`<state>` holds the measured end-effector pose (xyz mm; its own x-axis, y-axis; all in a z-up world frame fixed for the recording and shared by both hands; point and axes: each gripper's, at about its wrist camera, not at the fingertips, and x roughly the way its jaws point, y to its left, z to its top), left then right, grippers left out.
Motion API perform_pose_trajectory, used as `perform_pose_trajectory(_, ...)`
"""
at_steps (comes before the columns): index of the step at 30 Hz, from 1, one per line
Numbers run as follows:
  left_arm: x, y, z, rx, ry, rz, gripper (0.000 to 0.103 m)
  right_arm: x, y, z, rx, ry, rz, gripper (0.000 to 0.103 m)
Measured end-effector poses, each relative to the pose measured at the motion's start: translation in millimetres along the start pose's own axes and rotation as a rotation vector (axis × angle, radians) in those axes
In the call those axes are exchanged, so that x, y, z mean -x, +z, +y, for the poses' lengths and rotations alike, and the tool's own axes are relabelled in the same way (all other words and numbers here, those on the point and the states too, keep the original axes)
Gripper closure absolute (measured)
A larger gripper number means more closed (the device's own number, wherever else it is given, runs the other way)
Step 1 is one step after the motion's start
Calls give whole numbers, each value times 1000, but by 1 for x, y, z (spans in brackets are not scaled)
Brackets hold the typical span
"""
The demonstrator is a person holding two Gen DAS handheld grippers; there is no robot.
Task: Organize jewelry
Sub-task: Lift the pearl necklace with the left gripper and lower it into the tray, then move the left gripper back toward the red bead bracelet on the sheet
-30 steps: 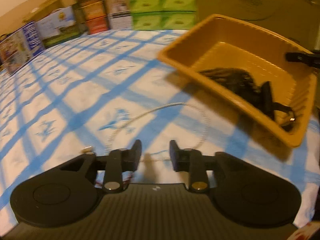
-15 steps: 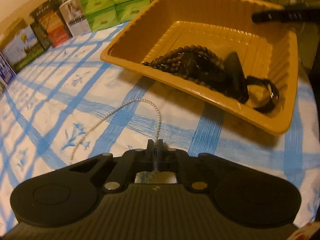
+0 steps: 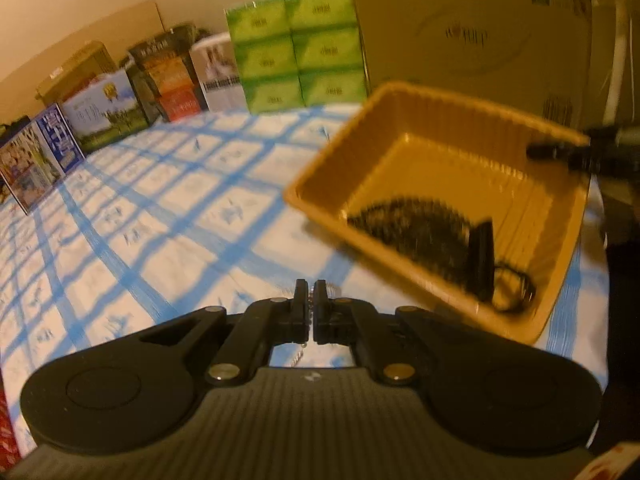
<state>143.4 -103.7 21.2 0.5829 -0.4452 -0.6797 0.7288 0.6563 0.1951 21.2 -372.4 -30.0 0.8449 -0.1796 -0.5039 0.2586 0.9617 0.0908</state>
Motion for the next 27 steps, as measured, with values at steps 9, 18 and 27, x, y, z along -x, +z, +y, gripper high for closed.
perform_pose_trajectory(9, 40, 61, 5, 12, 0, -99, 102, 3, 3, 5, 15, 8, -11, 95)
perform_pose_trajectory(18, 73, 121, -6, 35, -62, -229, 102, 7, 9, 14, 39, 15, -32, 96)
perform_pose_trajectory(27, 70, 159, -42, 5, -144, -291, 102, 7, 11, 19, 52, 17, -38, 96)
